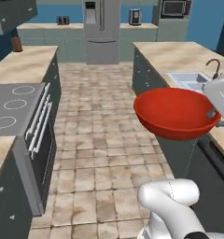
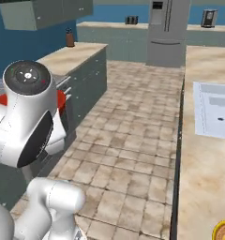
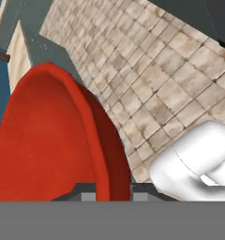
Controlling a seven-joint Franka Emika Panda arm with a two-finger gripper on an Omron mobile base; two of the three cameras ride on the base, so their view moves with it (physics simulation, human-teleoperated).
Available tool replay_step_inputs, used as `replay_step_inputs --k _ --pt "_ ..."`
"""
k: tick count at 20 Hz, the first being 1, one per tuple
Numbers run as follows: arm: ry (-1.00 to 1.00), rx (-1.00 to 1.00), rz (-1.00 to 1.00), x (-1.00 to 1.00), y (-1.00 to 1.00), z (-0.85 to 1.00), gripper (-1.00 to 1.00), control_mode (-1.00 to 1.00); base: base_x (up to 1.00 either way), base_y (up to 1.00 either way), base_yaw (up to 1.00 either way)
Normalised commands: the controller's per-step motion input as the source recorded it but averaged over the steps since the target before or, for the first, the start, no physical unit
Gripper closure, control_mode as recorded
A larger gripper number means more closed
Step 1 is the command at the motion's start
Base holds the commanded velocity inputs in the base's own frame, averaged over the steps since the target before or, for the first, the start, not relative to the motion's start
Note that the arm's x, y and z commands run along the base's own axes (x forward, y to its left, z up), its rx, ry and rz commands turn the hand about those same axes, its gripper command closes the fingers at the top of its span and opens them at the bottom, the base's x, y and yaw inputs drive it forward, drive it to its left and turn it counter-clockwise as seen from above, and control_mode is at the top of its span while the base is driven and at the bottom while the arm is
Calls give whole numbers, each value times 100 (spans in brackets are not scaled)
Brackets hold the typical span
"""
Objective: Move the bowls from the cabinet to the plates on the dining table.
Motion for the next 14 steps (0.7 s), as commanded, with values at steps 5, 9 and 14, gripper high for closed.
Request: replay_step_inputs --k 5,9,14 --pt "0 0 0 0 0 0 100 100 5 -6 -65" --pt "0 0 0 0 0 0 100 100 1 -7 -64" --pt "0 0 0 0 0 0 100 100 0 -10 -66"
